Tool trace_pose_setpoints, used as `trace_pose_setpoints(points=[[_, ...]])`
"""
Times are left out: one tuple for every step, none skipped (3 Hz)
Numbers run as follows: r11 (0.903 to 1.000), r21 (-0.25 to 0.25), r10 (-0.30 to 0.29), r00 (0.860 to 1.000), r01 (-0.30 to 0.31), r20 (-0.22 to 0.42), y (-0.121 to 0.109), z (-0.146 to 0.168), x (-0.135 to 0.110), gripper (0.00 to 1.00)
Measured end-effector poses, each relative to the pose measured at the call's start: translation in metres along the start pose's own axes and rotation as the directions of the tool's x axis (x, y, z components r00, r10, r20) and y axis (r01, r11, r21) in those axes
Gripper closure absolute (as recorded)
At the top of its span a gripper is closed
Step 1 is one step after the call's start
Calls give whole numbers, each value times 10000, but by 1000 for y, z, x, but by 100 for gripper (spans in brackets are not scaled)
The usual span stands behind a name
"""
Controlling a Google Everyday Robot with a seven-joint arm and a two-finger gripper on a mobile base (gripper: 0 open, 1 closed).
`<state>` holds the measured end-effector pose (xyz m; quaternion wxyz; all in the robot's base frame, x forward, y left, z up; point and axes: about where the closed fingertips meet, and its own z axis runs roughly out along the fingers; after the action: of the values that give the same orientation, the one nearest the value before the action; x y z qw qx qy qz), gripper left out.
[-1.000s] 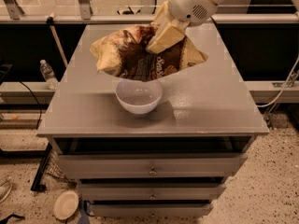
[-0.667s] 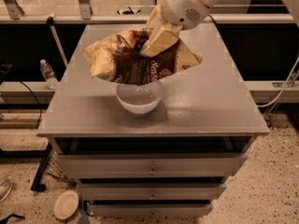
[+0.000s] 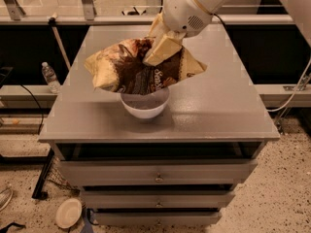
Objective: Place brown chip bag into white bowl
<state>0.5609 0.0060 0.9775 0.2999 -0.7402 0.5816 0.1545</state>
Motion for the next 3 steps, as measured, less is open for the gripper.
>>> trace_pose_setpoints(points=[[10000, -81, 30, 10000, -30, -37, 4, 0, 1, 100], [10000, -92, 7, 10000, -7, -18, 3, 3, 0, 77], [9999, -100, -8, 10000, 8, -6, 3, 4, -1, 54]])
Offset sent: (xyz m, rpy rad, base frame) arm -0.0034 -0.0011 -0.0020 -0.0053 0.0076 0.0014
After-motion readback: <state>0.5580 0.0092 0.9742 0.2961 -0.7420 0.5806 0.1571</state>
